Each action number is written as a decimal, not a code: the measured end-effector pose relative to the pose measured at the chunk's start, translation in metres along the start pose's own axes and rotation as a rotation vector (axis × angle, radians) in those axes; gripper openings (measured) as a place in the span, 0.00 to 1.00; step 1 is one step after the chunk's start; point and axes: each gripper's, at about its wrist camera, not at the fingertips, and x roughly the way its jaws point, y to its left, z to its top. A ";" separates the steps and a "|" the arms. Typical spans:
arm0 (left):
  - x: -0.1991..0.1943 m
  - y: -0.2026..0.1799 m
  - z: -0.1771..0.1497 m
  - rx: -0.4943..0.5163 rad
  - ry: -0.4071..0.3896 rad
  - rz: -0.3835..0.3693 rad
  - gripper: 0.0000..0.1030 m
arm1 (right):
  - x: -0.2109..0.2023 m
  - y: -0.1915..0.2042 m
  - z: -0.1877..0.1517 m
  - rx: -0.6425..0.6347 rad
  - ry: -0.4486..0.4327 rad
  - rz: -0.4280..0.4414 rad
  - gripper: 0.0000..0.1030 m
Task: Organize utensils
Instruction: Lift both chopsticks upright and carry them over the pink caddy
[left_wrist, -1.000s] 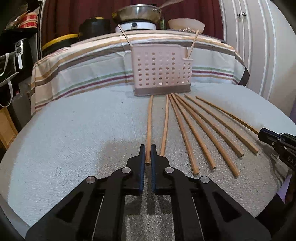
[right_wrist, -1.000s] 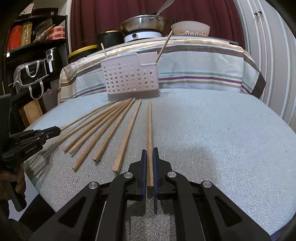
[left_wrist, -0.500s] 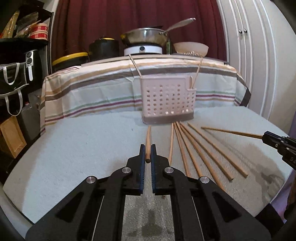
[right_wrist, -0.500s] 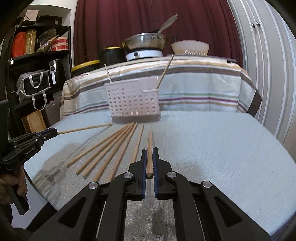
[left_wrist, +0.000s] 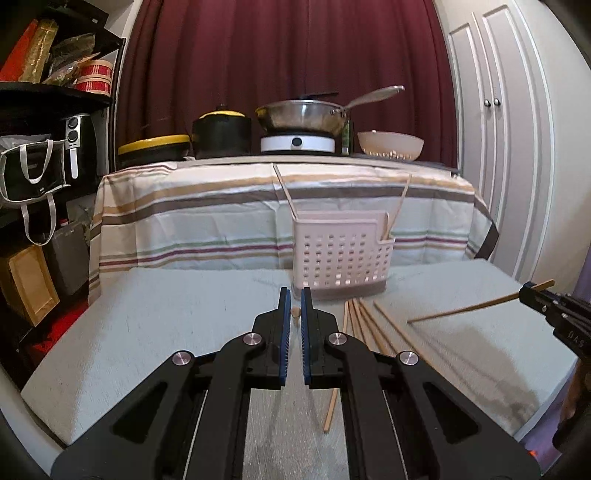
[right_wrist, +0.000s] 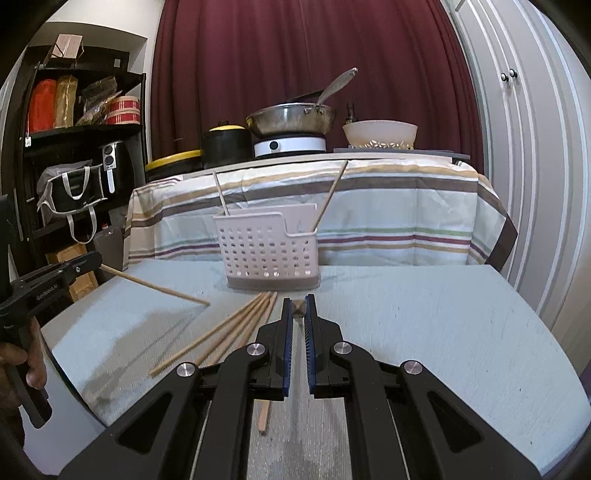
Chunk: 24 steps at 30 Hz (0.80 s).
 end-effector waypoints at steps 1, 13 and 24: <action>-0.001 0.001 0.004 -0.005 -0.004 -0.003 0.06 | 0.000 0.000 0.003 -0.001 -0.002 0.001 0.07; 0.022 0.014 0.047 -0.035 -0.018 -0.018 0.06 | 0.022 0.001 0.038 -0.021 -0.015 0.018 0.07; 0.058 0.015 0.073 -0.020 -0.046 -0.012 0.06 | 0.052 -0.001 0.067 -0.031 -0.037 0.032 0.07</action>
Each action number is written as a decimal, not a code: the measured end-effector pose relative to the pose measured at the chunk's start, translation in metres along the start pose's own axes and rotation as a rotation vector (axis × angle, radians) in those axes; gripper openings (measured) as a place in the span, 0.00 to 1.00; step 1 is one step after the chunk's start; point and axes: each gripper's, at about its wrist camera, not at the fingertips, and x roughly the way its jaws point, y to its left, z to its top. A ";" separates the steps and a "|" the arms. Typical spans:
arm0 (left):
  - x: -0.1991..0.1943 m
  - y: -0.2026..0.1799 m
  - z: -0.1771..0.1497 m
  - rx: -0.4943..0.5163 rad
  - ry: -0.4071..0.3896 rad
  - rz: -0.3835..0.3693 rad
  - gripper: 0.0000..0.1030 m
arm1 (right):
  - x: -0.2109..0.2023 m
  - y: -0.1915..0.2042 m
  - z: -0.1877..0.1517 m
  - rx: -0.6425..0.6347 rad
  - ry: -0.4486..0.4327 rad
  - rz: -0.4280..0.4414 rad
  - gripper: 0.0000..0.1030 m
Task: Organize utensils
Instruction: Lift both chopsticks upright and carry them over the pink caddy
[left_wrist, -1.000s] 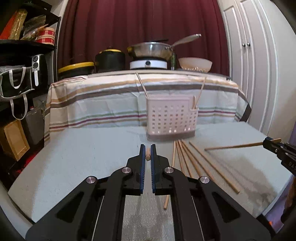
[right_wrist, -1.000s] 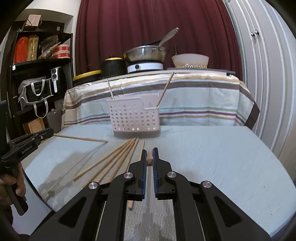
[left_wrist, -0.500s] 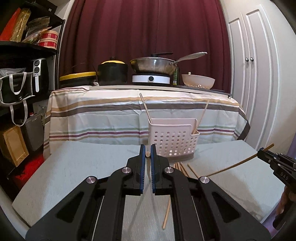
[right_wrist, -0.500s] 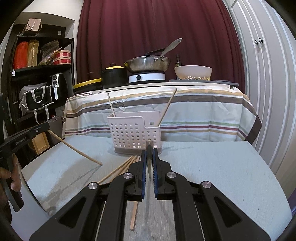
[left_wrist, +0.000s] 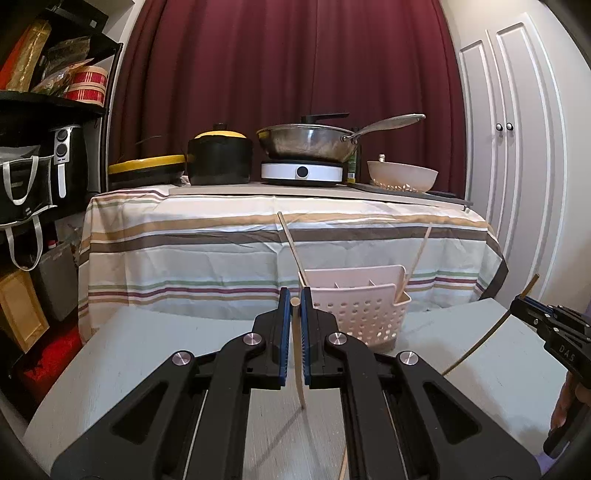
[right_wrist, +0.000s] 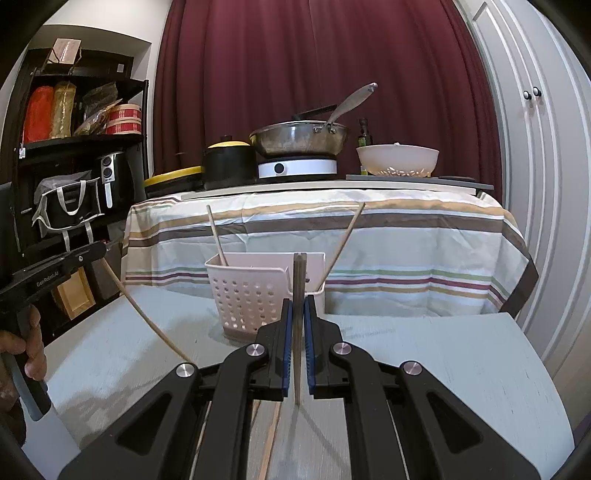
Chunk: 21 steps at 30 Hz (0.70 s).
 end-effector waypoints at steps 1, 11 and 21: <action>0.002 0.000 0.001 0.000 -0.001 0.001 0.06 | 0.002 -0.001 0.001 0.002 -0.001 0.001 0.07; 0.013 0.001 0.009 -0.008 -0.018 0.001 0.06 | 0.013 -0.001 0.013 0.014 -0.007 0.018 0.07; 0.002 -0.004 0.059 0.003 -0.102 -0.069 0.06 | 0.010 -0.002 0.046 0.028 -0.068 0.060 0.07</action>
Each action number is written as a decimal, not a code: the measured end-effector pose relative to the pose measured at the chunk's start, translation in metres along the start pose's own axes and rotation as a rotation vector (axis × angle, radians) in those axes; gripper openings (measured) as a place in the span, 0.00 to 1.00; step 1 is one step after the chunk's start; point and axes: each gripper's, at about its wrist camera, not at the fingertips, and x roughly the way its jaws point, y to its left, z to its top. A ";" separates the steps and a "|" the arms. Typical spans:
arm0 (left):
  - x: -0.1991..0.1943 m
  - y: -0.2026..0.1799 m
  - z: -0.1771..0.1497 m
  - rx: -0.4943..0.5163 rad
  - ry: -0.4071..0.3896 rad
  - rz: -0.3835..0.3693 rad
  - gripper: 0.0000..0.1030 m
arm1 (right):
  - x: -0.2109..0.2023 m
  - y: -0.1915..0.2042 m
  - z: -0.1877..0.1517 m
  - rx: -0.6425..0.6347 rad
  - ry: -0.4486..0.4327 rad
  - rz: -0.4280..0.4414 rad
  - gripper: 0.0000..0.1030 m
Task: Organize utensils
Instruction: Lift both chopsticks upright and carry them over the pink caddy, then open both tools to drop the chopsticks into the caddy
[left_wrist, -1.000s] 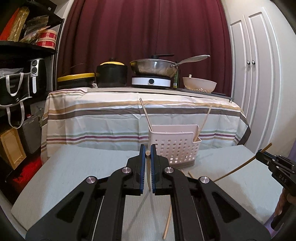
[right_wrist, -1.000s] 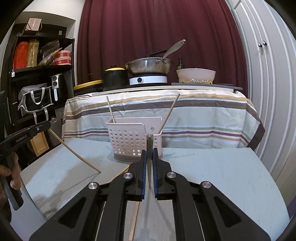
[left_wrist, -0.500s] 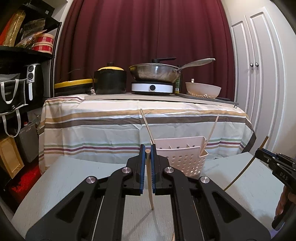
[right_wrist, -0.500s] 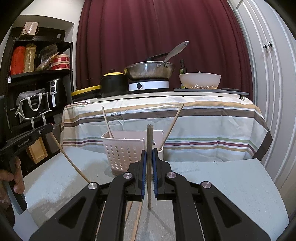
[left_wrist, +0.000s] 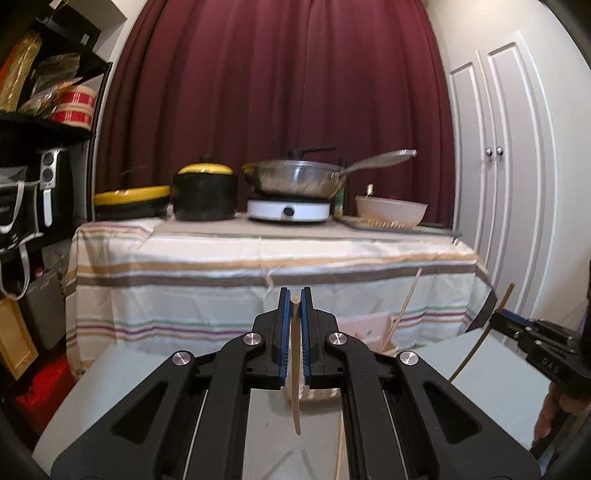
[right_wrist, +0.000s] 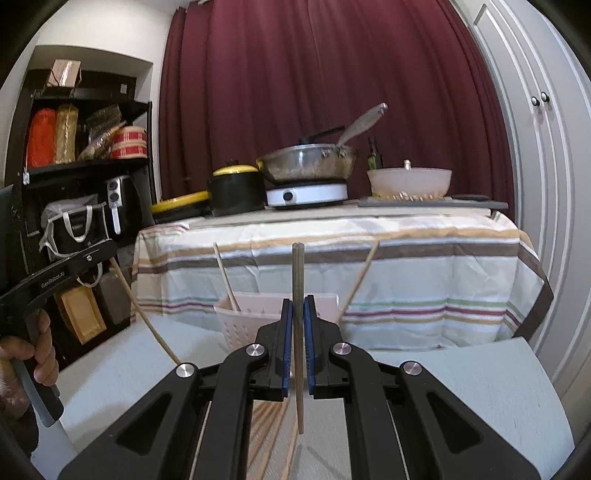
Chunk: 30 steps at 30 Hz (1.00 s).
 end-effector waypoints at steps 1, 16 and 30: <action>0.000 -0.001 0.007 0.000 -0.012 -0.007 0.06 | 0.000 0.001 0.007 -0.002 -0.016 0.006 0.07; 0.039 -0.018 0.084 0.032 -0.195 -0.008 0.06 | 0.046 -0.006 0.087 -0.024 -0.199 -0.001 0.07; 0.131 -0.021 0.025 0.045 -0.069 0.037 0.06 | 0.130 -0.026 0.041 0.019 -0.069 -0.038 0.07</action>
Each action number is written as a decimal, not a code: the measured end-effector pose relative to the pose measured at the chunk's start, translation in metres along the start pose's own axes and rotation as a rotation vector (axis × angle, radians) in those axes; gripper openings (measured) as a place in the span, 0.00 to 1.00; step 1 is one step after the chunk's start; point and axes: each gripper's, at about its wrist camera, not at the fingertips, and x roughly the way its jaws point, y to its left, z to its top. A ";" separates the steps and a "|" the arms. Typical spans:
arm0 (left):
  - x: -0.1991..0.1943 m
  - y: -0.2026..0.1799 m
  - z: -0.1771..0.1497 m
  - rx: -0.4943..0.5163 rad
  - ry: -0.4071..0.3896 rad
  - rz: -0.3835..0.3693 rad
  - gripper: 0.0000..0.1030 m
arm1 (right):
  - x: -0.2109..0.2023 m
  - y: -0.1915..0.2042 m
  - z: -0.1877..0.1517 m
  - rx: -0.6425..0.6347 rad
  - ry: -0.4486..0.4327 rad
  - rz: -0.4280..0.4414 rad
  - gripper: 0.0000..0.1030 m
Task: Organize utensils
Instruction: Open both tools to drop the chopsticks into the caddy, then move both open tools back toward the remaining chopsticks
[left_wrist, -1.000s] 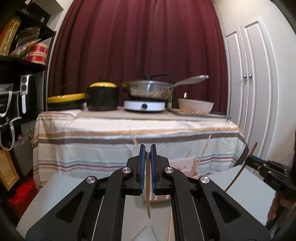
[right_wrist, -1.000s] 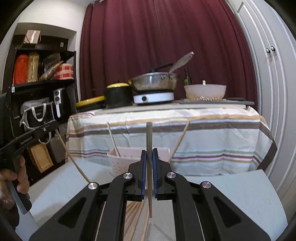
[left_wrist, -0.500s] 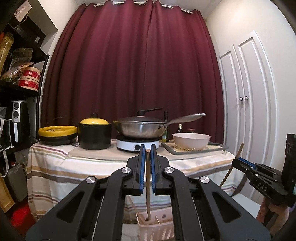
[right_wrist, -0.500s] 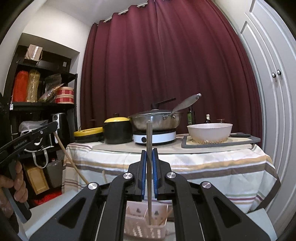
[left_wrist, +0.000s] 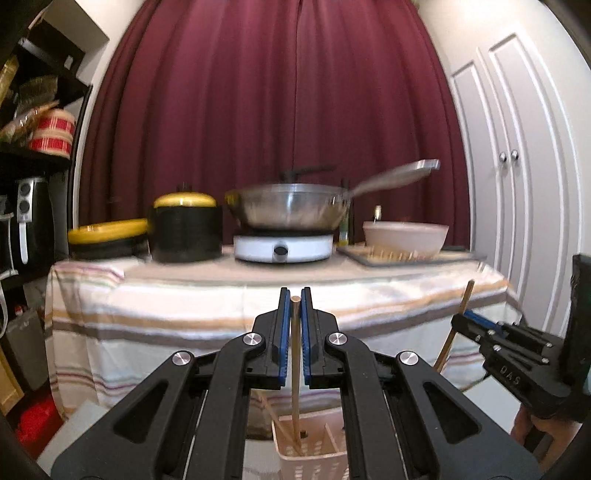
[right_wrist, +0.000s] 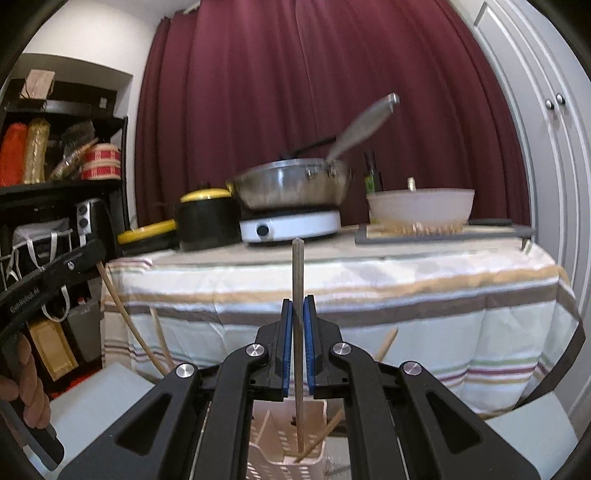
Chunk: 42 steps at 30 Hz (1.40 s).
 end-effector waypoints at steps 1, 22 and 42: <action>0.006 0.002 -0.008 -0.006 0.023 0.001 0.06 | 0.004 -0.001 -0.005 0.003 0.017 0.000 0.07; -0.012 0.013 -0.031 -0.050 0.077 -0.021 0.72 | -0.024 0.009 -0.012 -0.031 0.040 -0.018 0.58; -0.124 0.006 -0.088 -0.006 0.122 0.032 0.76 | -0.138 0.025 -0.076 -0.030 0.077 -0.063 0.59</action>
